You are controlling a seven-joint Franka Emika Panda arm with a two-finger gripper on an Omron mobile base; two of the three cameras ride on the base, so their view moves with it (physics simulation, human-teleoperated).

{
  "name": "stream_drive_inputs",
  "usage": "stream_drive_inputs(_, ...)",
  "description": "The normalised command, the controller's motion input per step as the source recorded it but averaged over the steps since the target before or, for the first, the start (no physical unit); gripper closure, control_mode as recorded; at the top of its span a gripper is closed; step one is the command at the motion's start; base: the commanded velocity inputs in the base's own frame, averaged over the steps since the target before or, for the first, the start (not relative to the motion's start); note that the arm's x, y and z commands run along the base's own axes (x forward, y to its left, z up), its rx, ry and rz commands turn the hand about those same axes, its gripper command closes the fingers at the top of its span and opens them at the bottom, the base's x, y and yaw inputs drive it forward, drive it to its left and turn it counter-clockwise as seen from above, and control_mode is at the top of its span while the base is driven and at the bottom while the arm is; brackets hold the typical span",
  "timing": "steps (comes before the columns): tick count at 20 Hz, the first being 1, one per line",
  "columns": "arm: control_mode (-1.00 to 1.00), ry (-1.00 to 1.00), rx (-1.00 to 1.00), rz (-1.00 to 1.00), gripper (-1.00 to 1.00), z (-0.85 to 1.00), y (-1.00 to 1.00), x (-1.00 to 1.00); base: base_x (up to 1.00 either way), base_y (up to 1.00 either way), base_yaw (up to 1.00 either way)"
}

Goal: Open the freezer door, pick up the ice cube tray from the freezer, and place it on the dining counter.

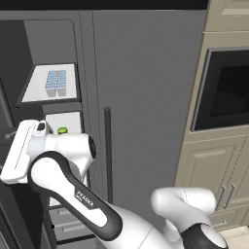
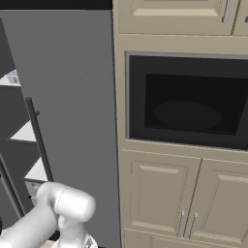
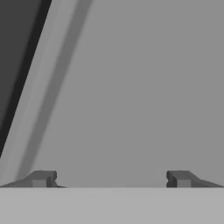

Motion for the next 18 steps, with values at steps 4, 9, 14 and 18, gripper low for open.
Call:
stream_drive_inputs(4,-1.00,0.04,0.00,-0.06,-1.00,0.15,-0.61,-0.01,0.00,0.00,0.00)
stream_drive_inputs(9,-1.00,0.09,0.00,-0.09,-1.00,0.15,-0.69,-0.05,0.00,0.00,0.00)
stream_drive_inputs(14,-1.00,0.18,0.00,-0.17,-1.00,0.04,-0.70,-0.06,0.00,0.00,0.00)
stream_drive_inputs(18,-1.00,0.27,-0.01,-0.26,-1.00,0.00,-0.64,0.00,0.00,0.00,0.00)
